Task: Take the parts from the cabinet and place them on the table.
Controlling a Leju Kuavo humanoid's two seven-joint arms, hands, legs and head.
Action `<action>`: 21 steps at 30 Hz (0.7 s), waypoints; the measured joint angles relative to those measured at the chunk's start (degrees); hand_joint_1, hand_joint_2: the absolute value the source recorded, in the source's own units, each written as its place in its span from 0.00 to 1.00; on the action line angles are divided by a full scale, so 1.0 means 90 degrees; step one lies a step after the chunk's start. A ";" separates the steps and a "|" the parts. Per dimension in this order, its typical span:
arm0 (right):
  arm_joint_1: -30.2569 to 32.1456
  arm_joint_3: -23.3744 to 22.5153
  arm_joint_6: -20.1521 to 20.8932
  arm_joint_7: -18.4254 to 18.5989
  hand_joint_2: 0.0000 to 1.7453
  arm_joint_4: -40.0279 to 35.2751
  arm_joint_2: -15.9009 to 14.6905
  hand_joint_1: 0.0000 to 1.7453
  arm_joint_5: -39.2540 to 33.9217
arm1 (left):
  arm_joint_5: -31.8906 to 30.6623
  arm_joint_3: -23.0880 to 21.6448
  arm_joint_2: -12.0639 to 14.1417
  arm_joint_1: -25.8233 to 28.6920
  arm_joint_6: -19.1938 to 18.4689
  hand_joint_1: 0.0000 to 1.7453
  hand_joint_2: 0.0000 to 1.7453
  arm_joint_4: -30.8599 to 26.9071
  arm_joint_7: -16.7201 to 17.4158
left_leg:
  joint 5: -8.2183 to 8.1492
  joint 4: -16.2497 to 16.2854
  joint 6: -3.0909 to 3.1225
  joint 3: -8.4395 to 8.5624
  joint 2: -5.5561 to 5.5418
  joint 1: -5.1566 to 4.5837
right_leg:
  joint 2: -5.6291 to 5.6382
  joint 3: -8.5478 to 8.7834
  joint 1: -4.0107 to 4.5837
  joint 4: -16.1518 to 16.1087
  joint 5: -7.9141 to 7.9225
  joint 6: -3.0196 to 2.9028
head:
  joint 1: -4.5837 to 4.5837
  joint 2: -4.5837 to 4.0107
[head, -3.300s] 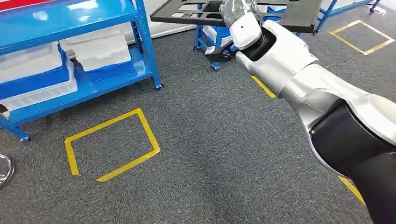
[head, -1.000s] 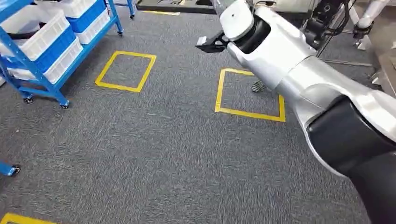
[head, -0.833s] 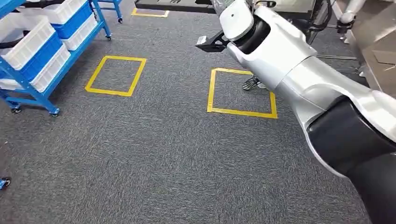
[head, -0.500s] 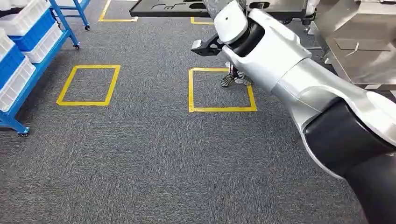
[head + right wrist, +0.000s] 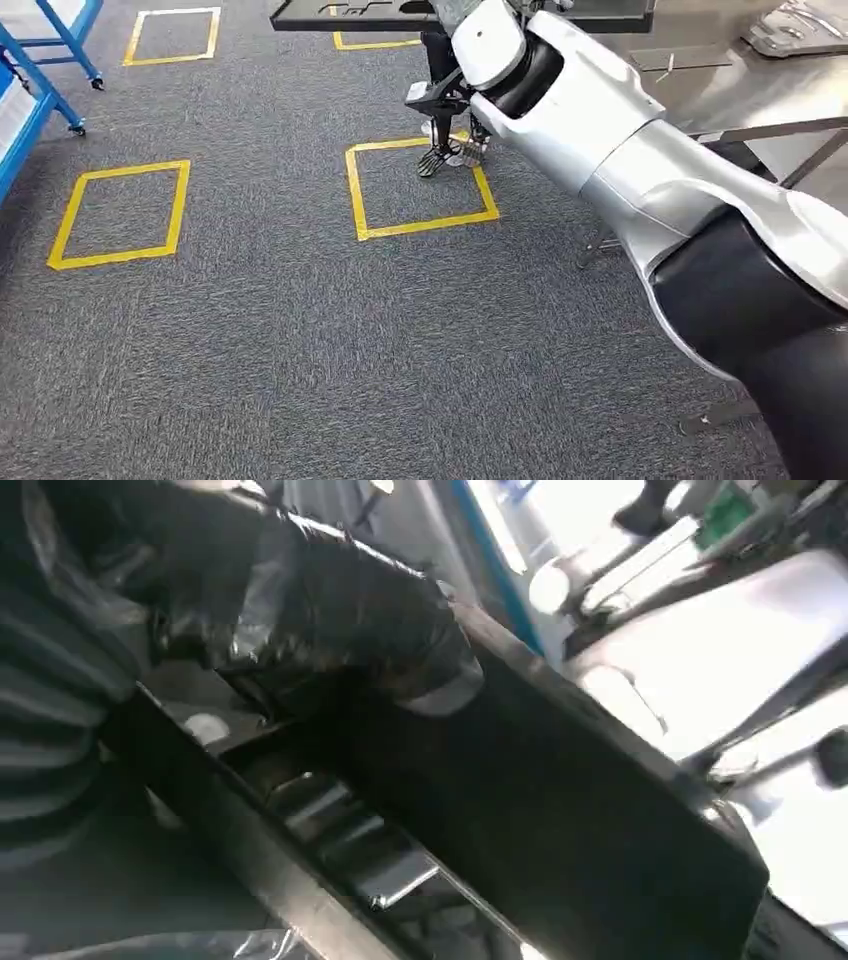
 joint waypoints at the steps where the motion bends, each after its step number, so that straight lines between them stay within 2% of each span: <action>1: 0.0016 0.0000 0.0148 0.0063 1.00 -0.0136 0.0012 1.00 -0.0044 | 0.0934 0.0277 0.0335 -0.0412 0.0791 0.00 1.00 0.0413 0.0325 | 0.0012 -0.0024 -0.0044 0.0023 0.0025 0.0000 | 0.0034 0.0033 0.0014 -0.0098 0.0038 -0.0067 | -0.0005 0.0000; 2: 0.0062 0.0000 0.0245 0.0139 1.00 -0.0316 0.0141 1.00 -0.0087 | 0.1846 0.0565 0.0634 -0.0675 0.1636 0.00 1.00 0.0728 0.0477 | -0.0076 0.0065 -0.0078 -0.0024 -0.0199 0.0061 | 0.0074 0.0127 -0.0056 -0.0216 0.0104 -0.0091 | -0.0007 0.0000; 3: 0.0068 0.0000 0.0284 0.0180 1.00 -0.0403 0.0226 1.00 -0.0109 | 0.2370 0.0733 0.0806 -0.0897 0.2103 0.00 1.00 0.0959 0.0521 | -0.0233 0.0298 -0.0095 -0.0116 -0.0462 0.0062 | 0.0176 0.0137 -0.0071 -0.0253 0.0133 -0.0137 | -0.0007 0.0000; 4: 0.0082 0.0000 0.0286 0.0199 1.00 -0.0488 0.0323 1.00 -0.0150 | 0.2621 0.0882 0.1015 -0.1030 0.2299 0.00 1.00 0.1185 0.0535 | -0.0447 0.0704 -0.0120 -0.0295 -0.0610 0.0068 | 0.0262 0.0128 -0.0075 -0.0253 0.0142 -0.0164 | -0.0017 0.0000; 5: 0.0124 0.0000 0.0284 0.0219 1.00 -0.0561 0.0391 1.00 -0.0201 | 0.2500 0.0987 0.1223 -0.1106 0.2232 0.00 1.00 0.1317 0.0528 | -0.0661 0.1223 -0.0152 -0.0540 -0.0693 0.0068 | 0.0381 0.0135 -0.0084 -0.0250 0.0141 -0.0166 | -0.0017 0.0000; 6: 0.0172 0.0000 0.0281 0.0226 1.00 -0.0619 0.0432 1.00 -0.0223 | 0.2413 0.1077 0.1327 -0.1173 0.2142 0.00 1.00 0.1449 0.0516 | -0.0786 0.1649 -0.0173 -0.0773 -0.0722 0.0068 | 0.0493 0.0144 -0.0085 -0.0246 0.0140 -0.0167 | -0.0015 0.0000; 7: 0.0220 0.0000 0.0276 0.0226 1.00 -0.0668 0.0440 1.00 -0.0235 | 0.2374 0.1167 0.1410 -0.1245 0.2092 0.00 1.00 0.1580 0.0496 | -0.0802 0.1923 -0.0186 -0.0959 -0.0726 0.0072 | 0.0574 0.0153 -0.0087 -0.0236 0.0137 -0.0171 | -0.0015 0.0000; 8: 0.0259 0.0000 0.0276 0.0226 1.00 -0.0699 0.0442 1.00 -0.0245 | 0.2343 0.1255 0.1461 -0.1299 0.2060 0.00 1.00 0.1696 0.0464 | -0.0652 0.1884 -0.0199 -0.1016 -0.0725 0.0082 | 0.0674 0.0160 -0.0093 -0.0219 0.0129 -0.0169 | -0.0012 0.0000; 9: 0.0280 0.0000 0.0264 0.0226 1.00 -0.0723 0.0444 1.00 -0.0252 | 0.2336 0.1310 0.1516 -0.1328 0.2053 0.00 1.00 0.1793 0.0452 | -0.0356 0.1519 -0.0219 -0.0911 -0.0728 0.0101 | 0.0775 0.0158 -0.0104 -0.0184 0.0113 -0.0159 | -0.0007 0.0000; 10: 0.0282 0.0000 0.0240 0.0228 1.00 -0.0760 0.0447 1.00 -0.0282 | 0.2333 0.1327 0.1507 -0.1331 0.2029 0.00 1.00 0.1893 0.0448 | -0.0032 0.1000 -0.0247 -0.0707 -0.0755 0.0139 | 0.0873 0.0155 -0.0115 -0.0133 0.0091 -0.0138 | -0.0012 0.0000; 11: 0.0276 -0.0019 0.0203 0.0238 1.00 -0.0769 0.0442 1.00 -0.0359 | 0.2345 0.1339 0.1507 -0.1327 0.2026 0.00 1.00 0.1980 0.0435 | 0.0291 0.0382 -0.0311 -0.0448 -0.0942 0.0228 | 0.0980 0.0123 -0.0118 -0.0044 0.0044 -0.0093 | -0.0007 0.0000; 12: 0.0281 -0.0051 0.0167 0.0255 1.00 -0.0769 0.0442 1.00 -0.0414 | 0.2362 0.1349 0.1526 -0.1333 0.2026 0.00 1.00 0.2026 0.0421 | 0.0115 0.0280 -0.0357 -0.0392 -0.1346 0.0298 | 0.1066 0.0053 -0.0115 0.0022 0.0017 -0.0050 | -0.0007 0.0000; 13: 0.0284 -0.0095 0.0087 0.0264 1.00 -0.0784 0.0447 1.00 -0.0481 | 0.2411 0.1366 0.1579 -0.1336 0.2026 0.00 1.00 0.2085 0.0404 | 0.0127 0.0195 -0.0303 -0.0379 -0.1384 0.0251 | 0.1181 -0.0043 -0.0106 0.0136 0.0008 -0.0028 | -0.0008 0.0000; 14: 0.0311 -0.0122 0.0065 0.0255 1.00 -0.0845 0.0444 1.00 -0.0520 | 0.2413 0.1381 0.1601 -0.1361 0.2029 0.00 1.00 0.2116 0.0399 | 0.0130 0.0235 -0.0247 -0.0394 -0.1246 0.0227 | 0.1279 -0.0093 -0.0137 0.0119 0.0048 0.0026 | -0.0012 0.0000; 16: 0.0339 -0.0180 0.0041 0.0255 1.00 -0.0871 0.0408 1.00 -0.0536 | 0.2416 0.1390 0.1635 -0.1424 0.2029 0.00 1.00 0.2165 0.0397 | 0.0161 0.0227 -0.0171 -0.0376 -0.1086 0.0198 | 0.1451 -0.0136 -0.0156 0.0095 0.0096 0.0100 | -0.0010 0.0000; 17: 0.0343 -0.0202 0.0036 0.0257 1.00 -0.0876 0.0401 1.00 -0.0536 | 0.2418 0.1390 0.1630 -0.1450 0.2029 0.00 1.00 0.2201 0.0397 | 0.0201 0.0173 -0.0107 -0.0367 -0.0975 0.0239 | 0.1410 -0.0175 -0.0170 0.0138 0.0059 0.0109 | -0.0015 0.0000; 18: 0.0338 -0.0233 0.0033 0.0257 1.00 -0.0893 0.0364 1.00 -0.0539 | 0.2423 0.1393 0.1667 -0.1469 0.2029 0.00 1.00 0.2211 0.0397 | 0.0210 0.0151 -0.0071 -0.0354 -0.0907 0.0216 | 0.0940 -0.0238 -0.0107 0.0299 -0.0070 0.0143 | 0.0007 0.0000; 19: 0.0337 -0.0250 0.0011 0.0265 1.00 -0.0927 0.0367 1.00 -0.0539 | 0.2430 0.1393 0.1667 -0.1459 0.2021 0.00 1.00 0.2228 0.0397 | 0.0212 0.0144 -0.0018 -0.0349 -0.0825 0.0194 | 0.0652 -0.0403 -0.0114 0.0652 -0.0281 0.0181 | 0.0000 0.0000; 20: 0.0341 -0.0272 -0.0008 0.0265 1.00 -0.0944 0.0367 1.00 -0.0539 | 0.2462 0.1393 0.1672 -0.1452 0.2031 0.00 1.00 0.2240 0.0396 | 0.0202 0.0144 -0.0003 -0.0350 -0.0737 0.0173 | 0.0491 -0.0647 -0.0139 0.1157 -0.0519 0.0212 | 0.0007 0.0000; 21: 0.0356 -0.0277 -0.0013 0.0265 1.00 -0.0956 0.0367 1.00 -0.0536 | 0.2481 0.1393 0.1691 -0.1442 0.2048 0.00 1.00 0.2245 0.0394 | 0.0195 0.0144 0.0007 -0.0350 -0.0650 0.0156 | 0.0429 -0.0881 -0.0170 0.1632 -0.0700 0.0228 | 0.0002 0.0000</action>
